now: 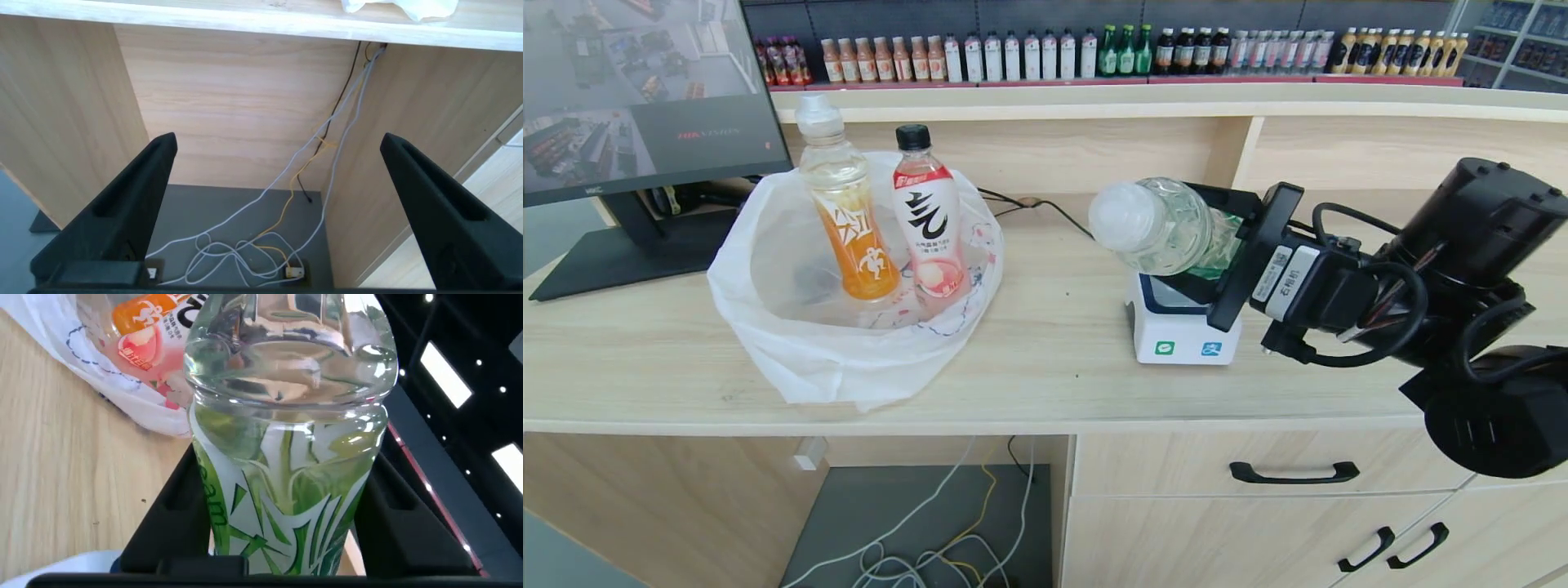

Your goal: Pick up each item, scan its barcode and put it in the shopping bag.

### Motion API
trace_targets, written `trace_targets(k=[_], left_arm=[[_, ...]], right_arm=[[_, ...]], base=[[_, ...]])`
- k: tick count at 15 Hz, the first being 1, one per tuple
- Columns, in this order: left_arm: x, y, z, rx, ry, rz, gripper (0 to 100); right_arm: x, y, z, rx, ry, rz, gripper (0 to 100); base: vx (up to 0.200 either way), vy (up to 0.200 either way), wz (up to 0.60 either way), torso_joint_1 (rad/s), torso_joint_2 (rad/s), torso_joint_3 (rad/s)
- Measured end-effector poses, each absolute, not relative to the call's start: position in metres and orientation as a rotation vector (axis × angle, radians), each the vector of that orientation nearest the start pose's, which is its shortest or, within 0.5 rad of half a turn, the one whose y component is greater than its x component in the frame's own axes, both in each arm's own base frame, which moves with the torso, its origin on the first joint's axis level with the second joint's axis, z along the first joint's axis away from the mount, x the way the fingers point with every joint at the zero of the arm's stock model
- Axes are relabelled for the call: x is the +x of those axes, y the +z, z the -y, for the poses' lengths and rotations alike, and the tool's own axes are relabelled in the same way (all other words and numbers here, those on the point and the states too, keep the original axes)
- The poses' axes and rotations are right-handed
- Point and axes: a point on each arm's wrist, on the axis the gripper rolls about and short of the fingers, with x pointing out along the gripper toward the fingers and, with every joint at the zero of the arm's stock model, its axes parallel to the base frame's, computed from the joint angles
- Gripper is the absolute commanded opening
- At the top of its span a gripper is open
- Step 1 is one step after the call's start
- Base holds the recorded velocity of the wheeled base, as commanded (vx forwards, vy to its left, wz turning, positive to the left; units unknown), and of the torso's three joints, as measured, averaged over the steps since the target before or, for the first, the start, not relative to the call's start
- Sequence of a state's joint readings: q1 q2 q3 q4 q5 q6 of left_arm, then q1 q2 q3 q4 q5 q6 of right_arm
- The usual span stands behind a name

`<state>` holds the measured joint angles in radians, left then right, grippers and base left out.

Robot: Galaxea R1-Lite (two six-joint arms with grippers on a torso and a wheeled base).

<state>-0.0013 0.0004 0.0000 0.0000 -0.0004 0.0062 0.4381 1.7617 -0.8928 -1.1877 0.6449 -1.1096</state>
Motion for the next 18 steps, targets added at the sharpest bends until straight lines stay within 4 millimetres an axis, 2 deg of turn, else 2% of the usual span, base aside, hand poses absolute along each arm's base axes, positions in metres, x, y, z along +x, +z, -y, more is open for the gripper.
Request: trace_targets(k=[6,18], left_arm=[[-0.023,0.075,0.000,0.006,-0.002,0.000,100],[-0.023,0.075,0.000,0.006,-0.002,0.000,100]], right_arm=[[0.284,0.231,-0.145,-1.023,0.806,0.874,0],[0.284,0.226,-0.146,-1.032,0.806,0.860,0]], base=[[0.000,0.000,0.00,0.000,0.00,0.000],[0.000,0.000,0.00,0.000,0.00,0.000]])
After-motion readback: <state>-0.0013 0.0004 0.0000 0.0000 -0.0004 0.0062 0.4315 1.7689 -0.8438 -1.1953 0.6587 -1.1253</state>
